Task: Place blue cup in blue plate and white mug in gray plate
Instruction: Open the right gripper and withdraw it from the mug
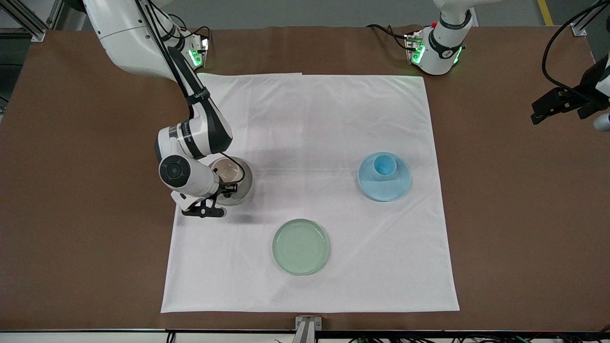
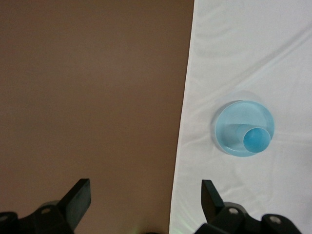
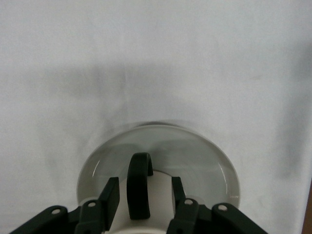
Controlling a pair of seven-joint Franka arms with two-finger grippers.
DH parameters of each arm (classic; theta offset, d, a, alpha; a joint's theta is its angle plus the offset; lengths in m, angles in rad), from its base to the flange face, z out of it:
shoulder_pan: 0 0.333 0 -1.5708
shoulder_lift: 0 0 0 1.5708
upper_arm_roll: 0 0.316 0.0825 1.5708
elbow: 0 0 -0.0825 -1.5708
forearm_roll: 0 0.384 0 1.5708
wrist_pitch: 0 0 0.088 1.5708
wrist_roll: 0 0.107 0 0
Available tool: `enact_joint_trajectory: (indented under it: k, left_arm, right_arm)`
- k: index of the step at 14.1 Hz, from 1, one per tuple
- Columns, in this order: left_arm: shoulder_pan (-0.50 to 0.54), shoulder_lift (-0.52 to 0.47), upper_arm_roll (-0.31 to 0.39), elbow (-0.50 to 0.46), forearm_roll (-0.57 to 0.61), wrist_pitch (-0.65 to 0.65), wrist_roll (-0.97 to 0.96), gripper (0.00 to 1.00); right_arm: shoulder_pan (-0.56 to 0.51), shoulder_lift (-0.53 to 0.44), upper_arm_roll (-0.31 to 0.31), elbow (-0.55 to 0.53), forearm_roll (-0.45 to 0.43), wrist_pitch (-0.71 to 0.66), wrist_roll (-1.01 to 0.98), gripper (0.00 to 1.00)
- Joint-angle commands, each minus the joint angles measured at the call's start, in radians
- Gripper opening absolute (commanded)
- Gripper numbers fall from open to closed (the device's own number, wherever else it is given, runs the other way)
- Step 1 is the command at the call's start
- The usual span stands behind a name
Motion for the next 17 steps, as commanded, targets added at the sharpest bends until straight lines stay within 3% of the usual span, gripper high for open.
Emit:
enact_joint_trajectory:
  k: [1,5,9,14,17]
  left_arm:
    - [-0.041,-0.08,0.057,-0.093,-0.047,0.008,0.017,1.0]
    - [-0.05,-0.131,0.071,-0.154,-0.073,0.011,0.001,1.0]
    - [-0.054,-0.147,0.05,-0.17,-0.076,0.011,-0.045,1.0]
    - [-0.078,-0.154,0.044,-0.171,-0.076,0.011,-0.085,1.0]
    - [-0.071,-0.153,0.042,-0.171,-0.073,0.012,-0.082,1.0]
  right_arm:
    - [-0.007,-0.137,-0.008,-0.01,-0.007,-0.16,0.029,1.0]
    - [-0.097,-0.369,-0.028,-0.011,-0.008,-0.453,0.013,1.0]
    - [-0.226,-0.526,-0.028,-0.018,-0.037,-0.619,-0.079,1.0]
    - [-0.395,-0.587,-0.028,-0.039,-0.053,-0.644,-0.263,1.0]
    - [-0.4,-0.584,-0.026,-0.001,-0.097,-0.601,-0.268,1.0]
